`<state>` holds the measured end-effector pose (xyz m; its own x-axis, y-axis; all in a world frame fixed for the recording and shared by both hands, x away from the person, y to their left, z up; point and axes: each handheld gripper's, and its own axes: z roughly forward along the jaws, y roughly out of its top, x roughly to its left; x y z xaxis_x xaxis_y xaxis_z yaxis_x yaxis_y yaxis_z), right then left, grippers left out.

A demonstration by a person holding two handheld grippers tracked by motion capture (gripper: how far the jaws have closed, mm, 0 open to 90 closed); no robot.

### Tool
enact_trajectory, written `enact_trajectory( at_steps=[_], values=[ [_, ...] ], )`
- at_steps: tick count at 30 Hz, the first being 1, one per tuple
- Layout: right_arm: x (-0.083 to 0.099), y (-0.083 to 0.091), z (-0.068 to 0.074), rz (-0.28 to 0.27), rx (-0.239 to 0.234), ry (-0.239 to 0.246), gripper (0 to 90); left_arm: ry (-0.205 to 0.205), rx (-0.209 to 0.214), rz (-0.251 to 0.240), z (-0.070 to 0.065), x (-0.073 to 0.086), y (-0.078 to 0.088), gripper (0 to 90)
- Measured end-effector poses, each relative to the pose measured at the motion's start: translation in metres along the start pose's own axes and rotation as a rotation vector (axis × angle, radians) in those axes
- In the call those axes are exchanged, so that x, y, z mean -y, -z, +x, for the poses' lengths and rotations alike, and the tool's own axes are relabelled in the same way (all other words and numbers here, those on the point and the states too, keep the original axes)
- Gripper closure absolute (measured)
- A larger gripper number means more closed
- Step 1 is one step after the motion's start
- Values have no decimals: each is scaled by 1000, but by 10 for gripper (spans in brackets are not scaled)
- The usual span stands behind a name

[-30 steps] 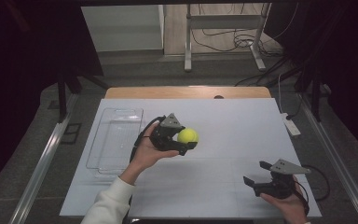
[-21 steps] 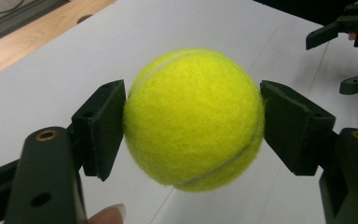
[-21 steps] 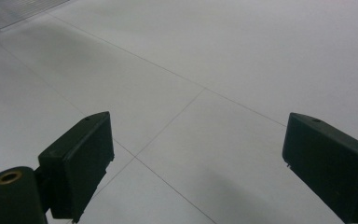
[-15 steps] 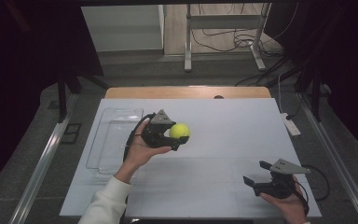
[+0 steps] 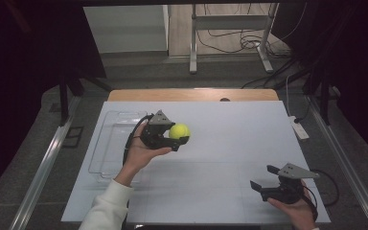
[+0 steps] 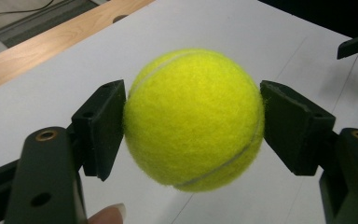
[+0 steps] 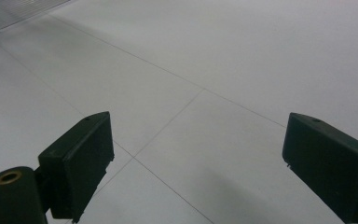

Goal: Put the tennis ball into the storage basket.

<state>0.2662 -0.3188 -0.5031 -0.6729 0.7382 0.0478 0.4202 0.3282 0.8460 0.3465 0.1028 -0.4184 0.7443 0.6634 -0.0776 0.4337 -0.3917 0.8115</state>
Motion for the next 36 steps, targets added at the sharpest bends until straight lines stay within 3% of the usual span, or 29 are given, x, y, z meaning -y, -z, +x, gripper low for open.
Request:
enact_trajectory(
  at_steps=[22, 36],
  values=[
    [0, 1, 1, -1, 0, 2, 89, 46, -53, -55, 20, 2, 23, 266],
    [-1, 1, 1, 0, 6, 6, 89, 57, -87, -65, 27, 4, 28, 266]
  ],
)
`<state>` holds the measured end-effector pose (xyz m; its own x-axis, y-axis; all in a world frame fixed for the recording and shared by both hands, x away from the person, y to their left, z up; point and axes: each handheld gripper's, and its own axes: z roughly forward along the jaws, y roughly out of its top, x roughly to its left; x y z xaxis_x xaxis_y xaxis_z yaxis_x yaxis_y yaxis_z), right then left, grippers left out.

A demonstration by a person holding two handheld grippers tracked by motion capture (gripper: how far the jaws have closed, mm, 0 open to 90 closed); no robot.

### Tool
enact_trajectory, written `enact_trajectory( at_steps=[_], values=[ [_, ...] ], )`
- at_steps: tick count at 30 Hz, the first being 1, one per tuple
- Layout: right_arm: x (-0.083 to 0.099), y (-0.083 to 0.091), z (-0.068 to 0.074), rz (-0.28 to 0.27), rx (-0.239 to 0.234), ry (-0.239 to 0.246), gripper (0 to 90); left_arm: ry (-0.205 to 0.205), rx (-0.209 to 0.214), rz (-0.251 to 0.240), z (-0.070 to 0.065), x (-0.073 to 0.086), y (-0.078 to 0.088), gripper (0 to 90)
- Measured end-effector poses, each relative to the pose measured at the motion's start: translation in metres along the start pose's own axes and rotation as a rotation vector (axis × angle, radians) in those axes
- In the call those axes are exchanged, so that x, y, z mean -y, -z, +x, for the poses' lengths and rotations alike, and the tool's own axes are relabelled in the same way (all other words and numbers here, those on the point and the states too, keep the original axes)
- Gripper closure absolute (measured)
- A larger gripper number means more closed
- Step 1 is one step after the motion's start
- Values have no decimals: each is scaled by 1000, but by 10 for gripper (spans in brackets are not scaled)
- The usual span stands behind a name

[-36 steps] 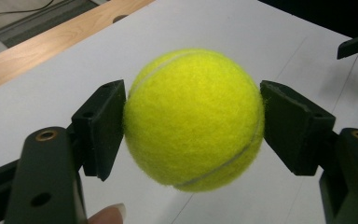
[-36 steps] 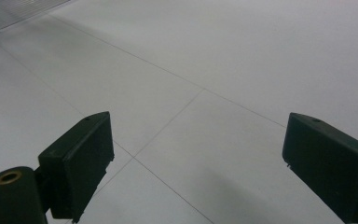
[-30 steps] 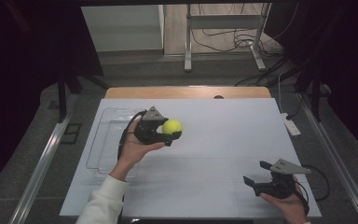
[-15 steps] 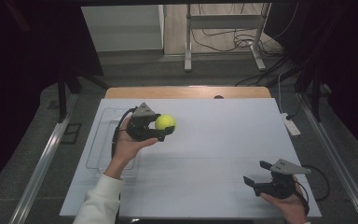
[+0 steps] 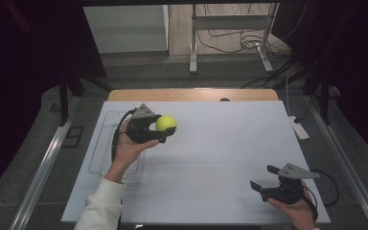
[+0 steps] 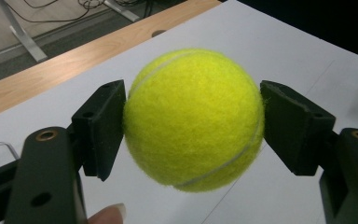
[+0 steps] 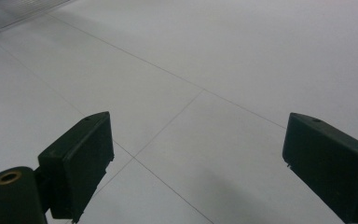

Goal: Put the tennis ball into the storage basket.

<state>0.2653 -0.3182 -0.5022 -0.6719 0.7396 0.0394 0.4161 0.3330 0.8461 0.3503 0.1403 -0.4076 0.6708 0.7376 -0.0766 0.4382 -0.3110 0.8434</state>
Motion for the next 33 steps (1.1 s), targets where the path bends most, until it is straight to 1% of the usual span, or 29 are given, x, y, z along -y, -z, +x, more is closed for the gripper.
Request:
enact_trajectory(
  at_steps=[7, 9, 17, 33],
  values=[
    [0, 0, 0, 0, 0, 0, 88, 14, -19, -14, 6, 1, 6, 266],
    [0, 0, 0, 0, 0, 0, 89, 16, -31, -18, 9, 1, 9, 266],
    [0, 0, 0, -1, 0, -1, 88, 50, -48, -40, 21, 3, 17, 266],
    [0, 1, 0, -7, -3, 0, 88, 62, -81, -45, 27, 5, 20, 266]
  ],
)
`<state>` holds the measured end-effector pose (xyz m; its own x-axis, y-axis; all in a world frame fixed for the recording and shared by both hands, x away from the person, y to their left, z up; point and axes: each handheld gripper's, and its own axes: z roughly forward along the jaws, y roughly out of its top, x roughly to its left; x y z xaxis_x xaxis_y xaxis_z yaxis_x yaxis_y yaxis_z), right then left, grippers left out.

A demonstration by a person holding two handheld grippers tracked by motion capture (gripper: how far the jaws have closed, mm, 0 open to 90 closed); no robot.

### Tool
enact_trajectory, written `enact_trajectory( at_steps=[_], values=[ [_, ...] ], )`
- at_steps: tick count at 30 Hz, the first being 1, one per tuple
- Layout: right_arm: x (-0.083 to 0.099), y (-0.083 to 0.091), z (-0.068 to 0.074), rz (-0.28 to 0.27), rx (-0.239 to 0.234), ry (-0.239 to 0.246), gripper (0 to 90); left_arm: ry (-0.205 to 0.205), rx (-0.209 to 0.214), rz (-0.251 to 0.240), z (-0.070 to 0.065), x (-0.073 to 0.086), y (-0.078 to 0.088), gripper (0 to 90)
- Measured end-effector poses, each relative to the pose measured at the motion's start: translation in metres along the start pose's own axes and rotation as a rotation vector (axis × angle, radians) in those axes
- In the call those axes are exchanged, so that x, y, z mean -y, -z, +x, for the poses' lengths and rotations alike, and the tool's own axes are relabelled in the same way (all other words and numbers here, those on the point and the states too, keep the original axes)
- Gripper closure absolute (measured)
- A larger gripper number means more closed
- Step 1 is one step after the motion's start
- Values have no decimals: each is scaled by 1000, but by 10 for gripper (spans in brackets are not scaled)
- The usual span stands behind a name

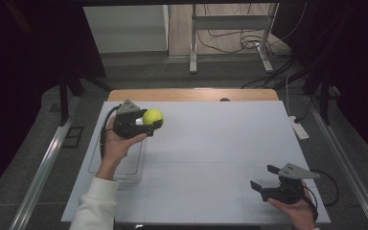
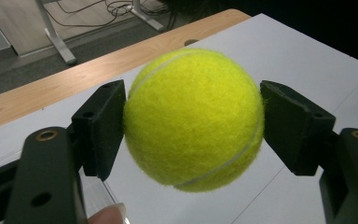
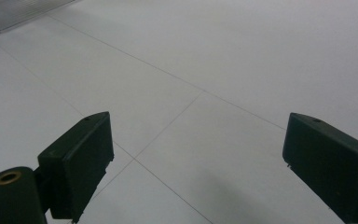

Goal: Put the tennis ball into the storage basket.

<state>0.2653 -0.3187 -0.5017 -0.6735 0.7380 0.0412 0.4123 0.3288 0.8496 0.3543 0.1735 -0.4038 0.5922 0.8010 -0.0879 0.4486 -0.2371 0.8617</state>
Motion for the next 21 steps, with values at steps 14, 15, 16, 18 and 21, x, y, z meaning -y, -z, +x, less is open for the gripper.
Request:
enact_trajectory(
  at_steps=[14, 15, 16, 18, 21],
  values=[
    [0, 0, 0, 2, 0, -4, 88, 17, -41, -5, 11, 3, 4, 266],
    [0, 0, 0, 1, 0, -5, 88, 18, -43, -4, 12, 3, 4, 266],
    [0, 0, 0, 1, 1, -5, 88, 21, -49, -5, 13, 4, 4, 266],
    [0, 0, 0, 0, 1, -4, 88, 24, -58, -6, 15, 4, 5, 266],
    [0, 0, 0, -1, 2, -4, 88, 31, -67, -8, 18, 5, 6, 266]
  ],
)
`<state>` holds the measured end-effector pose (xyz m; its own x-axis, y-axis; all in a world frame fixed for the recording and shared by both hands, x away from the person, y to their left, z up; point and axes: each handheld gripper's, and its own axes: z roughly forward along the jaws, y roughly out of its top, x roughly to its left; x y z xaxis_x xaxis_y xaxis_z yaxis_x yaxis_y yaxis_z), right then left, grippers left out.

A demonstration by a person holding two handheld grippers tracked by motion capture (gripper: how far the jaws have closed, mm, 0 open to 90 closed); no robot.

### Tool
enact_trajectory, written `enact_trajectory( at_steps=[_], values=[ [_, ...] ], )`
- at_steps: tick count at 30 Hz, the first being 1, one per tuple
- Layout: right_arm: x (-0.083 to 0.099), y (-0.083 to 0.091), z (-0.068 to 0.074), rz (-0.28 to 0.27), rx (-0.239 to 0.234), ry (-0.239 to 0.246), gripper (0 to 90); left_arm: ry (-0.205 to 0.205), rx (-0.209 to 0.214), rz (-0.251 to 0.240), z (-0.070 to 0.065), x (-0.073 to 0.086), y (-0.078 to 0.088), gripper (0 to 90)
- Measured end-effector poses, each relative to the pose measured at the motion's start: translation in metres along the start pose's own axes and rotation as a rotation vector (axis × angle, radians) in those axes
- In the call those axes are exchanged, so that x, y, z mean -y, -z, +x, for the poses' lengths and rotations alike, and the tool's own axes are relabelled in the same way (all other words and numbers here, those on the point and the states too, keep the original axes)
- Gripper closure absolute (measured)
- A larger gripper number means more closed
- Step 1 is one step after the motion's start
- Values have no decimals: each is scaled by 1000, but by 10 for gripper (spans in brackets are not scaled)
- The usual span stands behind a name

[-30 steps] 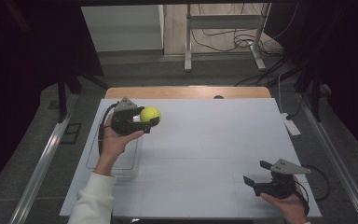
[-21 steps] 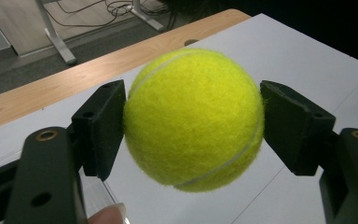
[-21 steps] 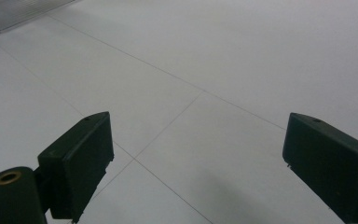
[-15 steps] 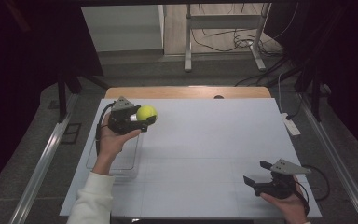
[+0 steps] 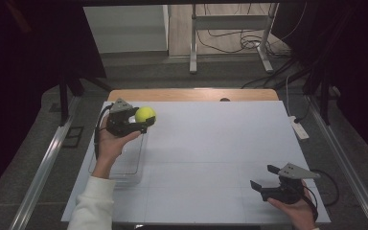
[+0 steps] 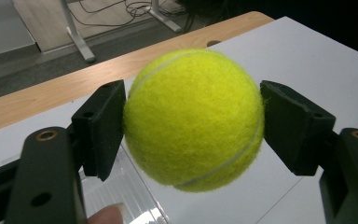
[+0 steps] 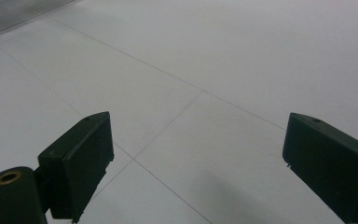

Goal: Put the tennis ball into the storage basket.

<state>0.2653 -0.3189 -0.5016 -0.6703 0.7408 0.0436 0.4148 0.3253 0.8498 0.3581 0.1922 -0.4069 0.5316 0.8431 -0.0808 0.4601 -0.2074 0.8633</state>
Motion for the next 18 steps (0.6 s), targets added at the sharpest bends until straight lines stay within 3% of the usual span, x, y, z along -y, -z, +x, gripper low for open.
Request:
enact_trajectory(
  at_steps=[18],
  values=[
    [0, 0, 0, 1, 1, -1, 88, 27, -33, -9, 14, 4, 5, 266]
  ],
)
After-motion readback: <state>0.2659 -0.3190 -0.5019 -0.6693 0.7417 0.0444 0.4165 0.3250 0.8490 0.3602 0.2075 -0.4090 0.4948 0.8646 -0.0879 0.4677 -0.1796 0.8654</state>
